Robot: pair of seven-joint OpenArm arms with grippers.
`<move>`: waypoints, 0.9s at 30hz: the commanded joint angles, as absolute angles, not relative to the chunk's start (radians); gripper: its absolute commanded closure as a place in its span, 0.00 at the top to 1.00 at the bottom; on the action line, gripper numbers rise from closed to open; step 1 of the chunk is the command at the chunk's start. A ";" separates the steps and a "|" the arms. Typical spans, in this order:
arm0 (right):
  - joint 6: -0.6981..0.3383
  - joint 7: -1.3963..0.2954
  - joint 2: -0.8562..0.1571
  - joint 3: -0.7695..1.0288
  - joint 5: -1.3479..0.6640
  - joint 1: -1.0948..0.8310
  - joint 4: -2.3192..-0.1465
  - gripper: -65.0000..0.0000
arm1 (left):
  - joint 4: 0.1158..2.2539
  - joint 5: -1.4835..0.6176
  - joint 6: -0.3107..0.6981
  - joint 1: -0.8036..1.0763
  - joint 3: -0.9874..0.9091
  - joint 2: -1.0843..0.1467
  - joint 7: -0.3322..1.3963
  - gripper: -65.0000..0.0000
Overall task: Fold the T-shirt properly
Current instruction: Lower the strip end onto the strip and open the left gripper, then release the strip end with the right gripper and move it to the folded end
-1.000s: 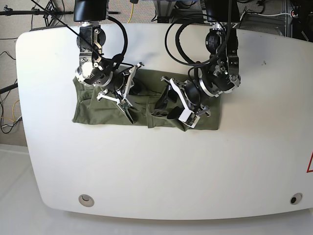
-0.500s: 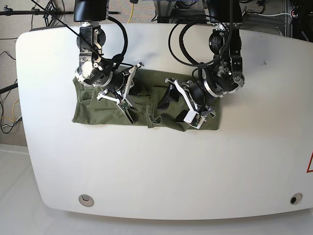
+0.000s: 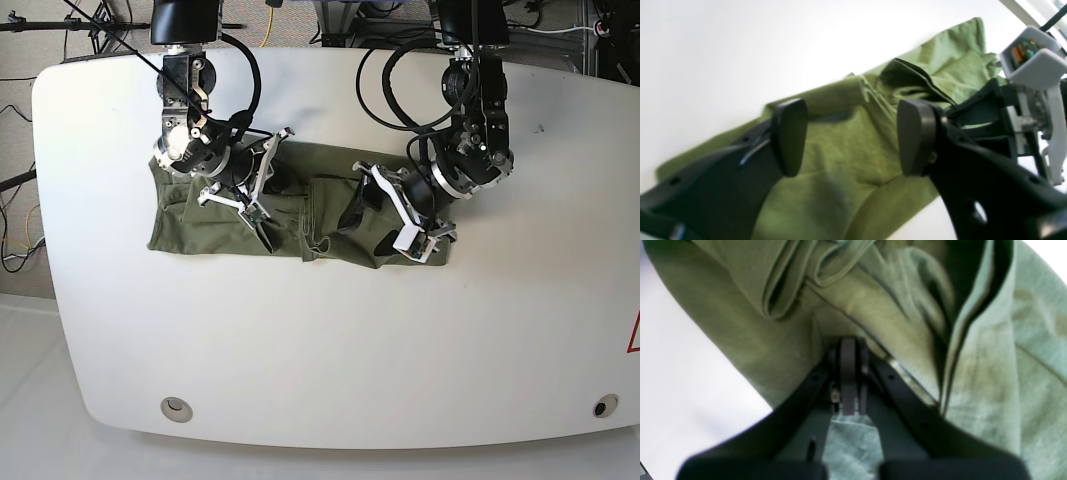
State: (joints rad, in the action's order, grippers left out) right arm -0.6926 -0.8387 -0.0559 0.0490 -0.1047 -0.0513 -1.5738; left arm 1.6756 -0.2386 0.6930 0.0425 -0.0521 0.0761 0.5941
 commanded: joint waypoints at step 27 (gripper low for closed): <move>-0.698 -0.879 -0.053 0.041 -0.086 -0.051 -1.570 0.00 | 1.629 -0.189 0.698 0.094 -0.011 0.015 0.480 0.60</move>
